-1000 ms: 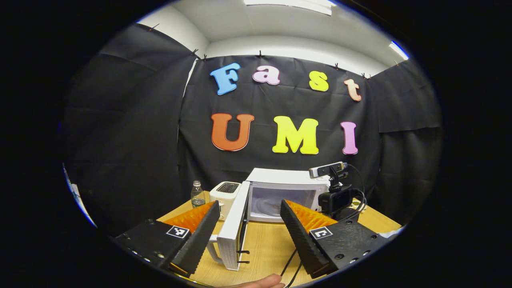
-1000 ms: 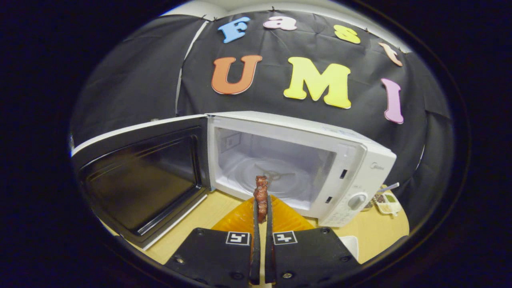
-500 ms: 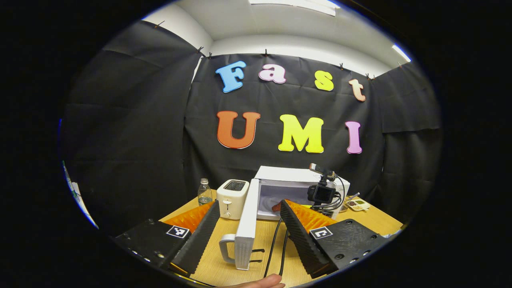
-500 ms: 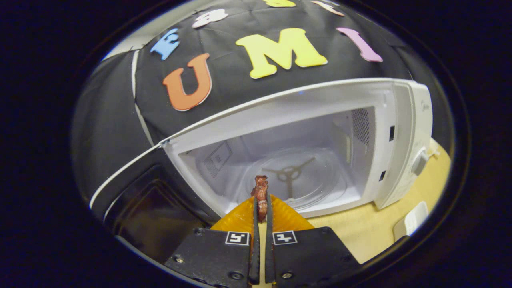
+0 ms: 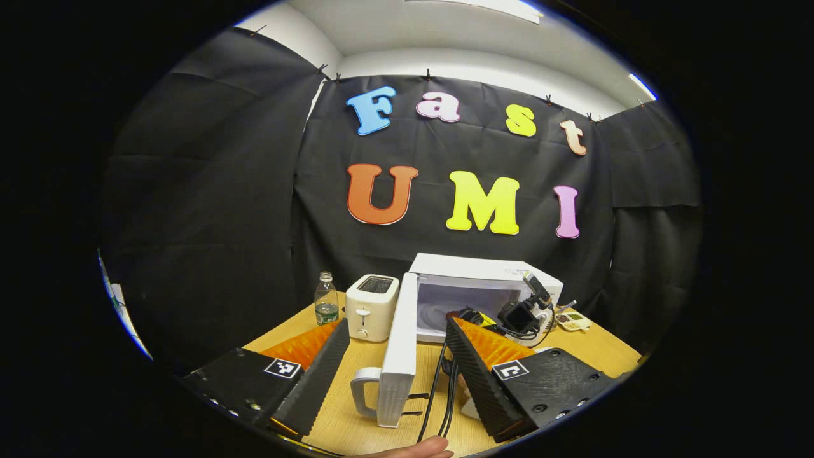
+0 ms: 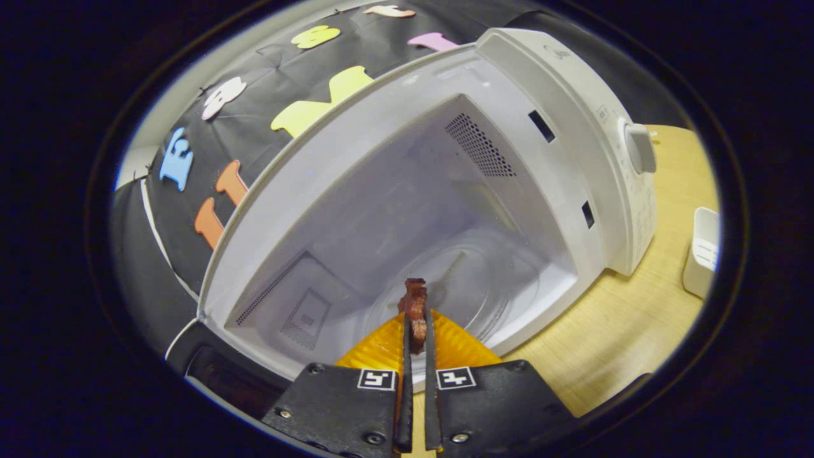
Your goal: Open the microwave oven with the left hand, put the food in, and close the microwave oven.
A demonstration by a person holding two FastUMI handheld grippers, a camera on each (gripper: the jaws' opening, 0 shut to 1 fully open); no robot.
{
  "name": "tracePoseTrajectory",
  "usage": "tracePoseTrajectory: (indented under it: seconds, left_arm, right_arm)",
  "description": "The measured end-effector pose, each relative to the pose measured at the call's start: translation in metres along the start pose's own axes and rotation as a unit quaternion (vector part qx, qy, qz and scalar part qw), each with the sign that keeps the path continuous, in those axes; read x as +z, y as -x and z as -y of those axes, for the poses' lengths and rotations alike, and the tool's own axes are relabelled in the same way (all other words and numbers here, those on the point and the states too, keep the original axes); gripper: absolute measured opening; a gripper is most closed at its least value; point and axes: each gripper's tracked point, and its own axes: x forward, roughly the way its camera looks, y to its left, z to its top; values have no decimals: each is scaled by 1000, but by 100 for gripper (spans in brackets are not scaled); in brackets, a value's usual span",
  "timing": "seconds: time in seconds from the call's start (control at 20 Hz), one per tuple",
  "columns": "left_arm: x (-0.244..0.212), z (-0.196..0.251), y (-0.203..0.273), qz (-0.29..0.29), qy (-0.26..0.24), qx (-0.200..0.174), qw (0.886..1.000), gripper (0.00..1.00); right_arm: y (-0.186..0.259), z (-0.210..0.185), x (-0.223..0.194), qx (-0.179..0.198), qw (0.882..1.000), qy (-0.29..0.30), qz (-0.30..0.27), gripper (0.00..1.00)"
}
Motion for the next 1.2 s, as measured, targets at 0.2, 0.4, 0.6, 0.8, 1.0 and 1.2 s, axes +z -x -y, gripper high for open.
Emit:
tracePoseTrajectory:
  seconds: [0.2,0.4,0.6,0.8,1.0,1.2]
  left_arm:
    - [-5,-1,-1,-6,-1,1,1000,93]
    - [-10,-1,-4,-9,-4,-1,1000,93]
    - [-14,-8,-2,-13,-2,1,1000,93]
    - [-8,-19,4,-1,2,7,1000,93]
    - [-9,-38,12,5,-5,23,1000,93]
    - [-14,-50,22,5,-10,29,1000,93]
  right_arm:
    - [-15,2,-10,-12,1000,-17,-6,5]
    - [-21,5,-11,-25,1000,-1,10,16]
    - [-21,7,-3,-41,996,63,40,47]
    - [-6,2,10,-44,990,121,61,87]
    - [30,-12,26,-3,987,145,67,99]
    - [77,-14,61,17,979,179,93,99]
